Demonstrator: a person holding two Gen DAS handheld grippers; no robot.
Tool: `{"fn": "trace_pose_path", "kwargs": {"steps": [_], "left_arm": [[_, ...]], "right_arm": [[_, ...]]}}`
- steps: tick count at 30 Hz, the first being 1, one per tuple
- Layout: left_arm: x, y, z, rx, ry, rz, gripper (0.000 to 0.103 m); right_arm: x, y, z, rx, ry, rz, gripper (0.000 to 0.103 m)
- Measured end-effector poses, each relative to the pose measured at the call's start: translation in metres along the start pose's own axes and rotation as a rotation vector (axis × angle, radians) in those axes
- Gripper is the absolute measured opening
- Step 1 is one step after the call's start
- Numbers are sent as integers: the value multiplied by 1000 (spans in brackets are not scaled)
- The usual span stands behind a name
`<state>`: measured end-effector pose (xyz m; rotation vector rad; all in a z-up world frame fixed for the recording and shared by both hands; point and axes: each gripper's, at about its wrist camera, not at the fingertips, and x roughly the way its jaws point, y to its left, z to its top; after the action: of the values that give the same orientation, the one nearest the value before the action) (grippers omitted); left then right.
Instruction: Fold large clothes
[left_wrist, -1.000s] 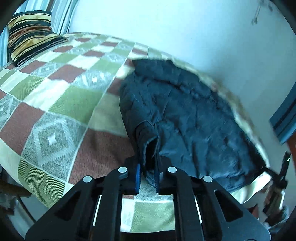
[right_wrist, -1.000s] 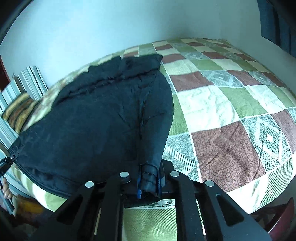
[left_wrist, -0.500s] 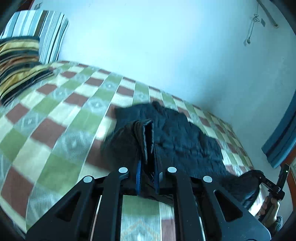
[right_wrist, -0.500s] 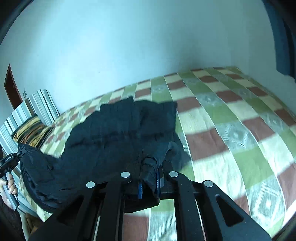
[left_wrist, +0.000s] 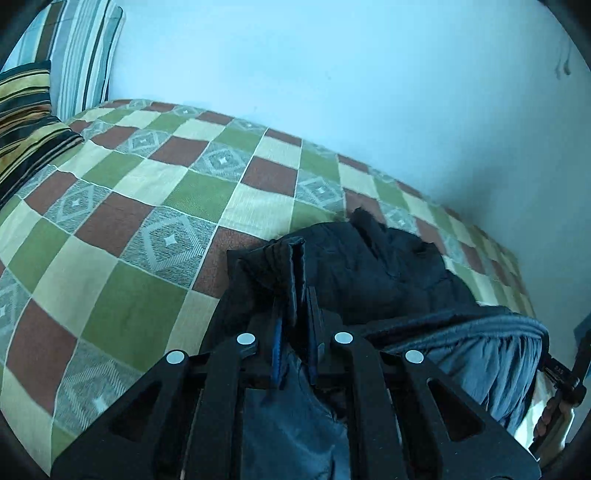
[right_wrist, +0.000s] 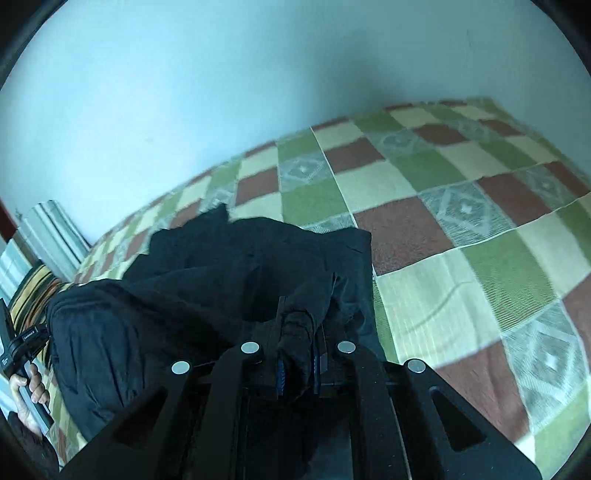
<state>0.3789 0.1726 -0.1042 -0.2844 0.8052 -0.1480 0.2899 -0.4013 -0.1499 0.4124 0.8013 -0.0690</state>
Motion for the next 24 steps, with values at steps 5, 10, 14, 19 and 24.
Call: {"fn": "trace_pose_path", "kwargs": {"steps": [5, 10, 14, 19, 24], "left_arm": [[55, 1, -4, 40, 62, 67, 11], [71, 6, -11, 41, 77, 76, 12], [64, 8, -8, 16, 73, 56, 22], [33, 2, -1, 32, -8, 70, 62], [6, -1, 4, 67, -51, 57, 76]], "right_arm": [[51, -6, 0, 2, 77, -28, 10], [57, -9, 0, 5, 87, -25, 11], [47, -6, 1, -6, 87, -26, 19], [28, -6, 4, 11, 64, -30, 47], [-2, -6, 7, 9, 6, -21, 74]]}}
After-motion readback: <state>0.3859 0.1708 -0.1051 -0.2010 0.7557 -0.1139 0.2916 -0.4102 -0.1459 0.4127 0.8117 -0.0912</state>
